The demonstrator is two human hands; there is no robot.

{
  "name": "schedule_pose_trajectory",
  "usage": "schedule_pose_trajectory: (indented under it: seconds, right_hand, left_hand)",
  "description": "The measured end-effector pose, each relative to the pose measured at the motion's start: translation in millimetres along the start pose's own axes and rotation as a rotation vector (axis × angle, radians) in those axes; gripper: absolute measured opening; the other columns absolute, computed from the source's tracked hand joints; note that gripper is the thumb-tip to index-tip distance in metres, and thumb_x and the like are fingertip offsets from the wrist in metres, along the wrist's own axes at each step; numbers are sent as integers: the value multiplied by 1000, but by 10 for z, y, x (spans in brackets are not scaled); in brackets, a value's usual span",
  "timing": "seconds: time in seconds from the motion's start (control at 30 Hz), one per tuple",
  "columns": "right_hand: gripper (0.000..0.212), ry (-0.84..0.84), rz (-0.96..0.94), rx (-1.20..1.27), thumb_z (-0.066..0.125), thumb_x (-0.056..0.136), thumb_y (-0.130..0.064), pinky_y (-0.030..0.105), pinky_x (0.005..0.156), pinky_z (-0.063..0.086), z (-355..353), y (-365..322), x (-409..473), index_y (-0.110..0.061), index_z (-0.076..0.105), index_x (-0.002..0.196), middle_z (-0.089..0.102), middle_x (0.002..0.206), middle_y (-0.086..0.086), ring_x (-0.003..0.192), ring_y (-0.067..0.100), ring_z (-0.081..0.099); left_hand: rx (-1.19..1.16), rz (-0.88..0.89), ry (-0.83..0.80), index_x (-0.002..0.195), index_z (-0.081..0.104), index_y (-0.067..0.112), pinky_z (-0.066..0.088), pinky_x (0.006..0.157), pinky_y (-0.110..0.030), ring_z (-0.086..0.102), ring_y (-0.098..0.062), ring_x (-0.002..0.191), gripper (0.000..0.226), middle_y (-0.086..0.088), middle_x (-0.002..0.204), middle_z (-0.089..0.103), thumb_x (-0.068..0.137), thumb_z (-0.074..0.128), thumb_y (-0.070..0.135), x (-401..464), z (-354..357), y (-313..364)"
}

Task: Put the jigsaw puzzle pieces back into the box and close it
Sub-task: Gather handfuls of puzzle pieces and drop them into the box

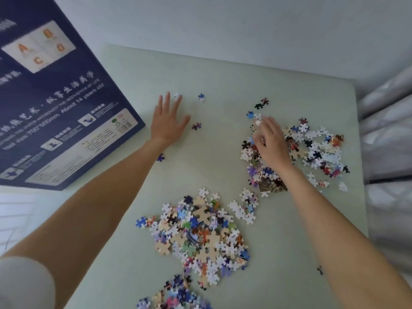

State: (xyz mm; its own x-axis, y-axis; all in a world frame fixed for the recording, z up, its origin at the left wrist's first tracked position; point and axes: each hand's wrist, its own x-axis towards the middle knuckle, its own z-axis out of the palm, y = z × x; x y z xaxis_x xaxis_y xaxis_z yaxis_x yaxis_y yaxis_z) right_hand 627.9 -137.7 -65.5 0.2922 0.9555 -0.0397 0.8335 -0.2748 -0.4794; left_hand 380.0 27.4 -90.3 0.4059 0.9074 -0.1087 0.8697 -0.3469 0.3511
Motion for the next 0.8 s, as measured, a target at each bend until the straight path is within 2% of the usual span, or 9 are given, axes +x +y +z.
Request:
schedule_pose_trajectory:
  seconds: [0.1, 0.2, 0.27, 0.37, 0.5, 0.57, 0.67, 0.73, 0.8]
  right_hand:
    - [54, -57, 52, -109, 36, 98, -33, 37, 117, -2, -12, 232, 279, -15, 19, 147, 2, 157, 6, 144, 22, -2]
    - [64, -73, 100, -189, 26, 98, -45, 38, 116, -7, -29, 361, 528, -19, -4, 148, -13, 156, 8, 143, 22, -13]
    - [65, -137, 114, -197, 20, 98, -48, 39, 116, -8, -18, 376, 642, -19, -12, 147, -16, 155, 7, 143, 21, -14]
    - [62, -238, 13, -238, 14, 98, -50, 40, 115, -10, 41, 315, 660, -20, -8, 147, -14, 155, 1, 142, 16, -14]
    - [71, -356, -197, -209, 4, 91, -61, 38, 117, -8, 88, 129, 305, -21, 0, 149, -9, 156, -1, 142, 11, -13]
    - [72, -395, -280, -196, 3, 90, -62, 37, 117, -8, 169, -38, -8, -20, 1, 148, -9, 156, 0, 142, 12, -12]
    - [71, -434, -355, -203, 1, 91, -60, 36, 116, -11, 369, -333, -585, -18, 1, 148, -12, 155, 3, 143, 16, -12]
    - [69, -457, -421, -161, 2, 93, -58, 37, 115, -13, 491, -593, -969, -19, 8, 149, -9, 156, 2, 143, 16, -12]
    - [63, -493, -437, -20, 7, 94, -56, 35, 116, -9, 507, -783, -1201, -23, 18, 147, -3, 156, -3, 143, 12, -10]
  left_hand:
    - [-11, 3, -30, 150, 8, 21, 0, 118, -36, -3, -19, 145, 67, -5, 158, 1, 96, 32, 52, 283, 53, 51]
    - [-7, 127, -65, 150, 12, 23, -1, 117, -35, -1, -17, 145, 62, -1, 158, 5, 97, 30, 51, 436, 83, 172]
    - [24, 239, -122, 148, 17, 26, -2, 117, -35, -1, -16, 145, 57, 1, 158, 7, 98, 31, 48, 428, 109, 253]
    - [46, 396, -211, 148, 20, 24, -2, 117, -31, 1, -14, 145, 57, 3, 157, 10, 97, 29, 49, 177, 136, 298]
    - [84, 575, -292, 149, 14, 20, -4, 117, -27, -2, -9, 143, 70, 5, 156, 6, 91, 9, 58, -466, 99, 209]
    - [112, 594, -295, 149, 13, 22, -6, 117, -29, -1, -10, 144, 66, 5, 156, 6, 94, 6, 56, -788, 63, 94]
    - [119, 587, -267, 147, 24, 24, -10, 116, -33, 3, -9, 144, 60, 8, 153, 16, 96, 6, 52, -1095, -47, -75]
    - [96, 543, -206, 145, 28, 25, -10, 116, -33, 4, -9, 144, 57, 10, 151, 21, 97, 9, 50, -1157, -147, -195]
    - [104, 454, -168, 147, 22, 26, -9, 116, -34, -1, -10, 144, 58, 10, 153, 16, 96, 9, 52, -1140, -200, -319]
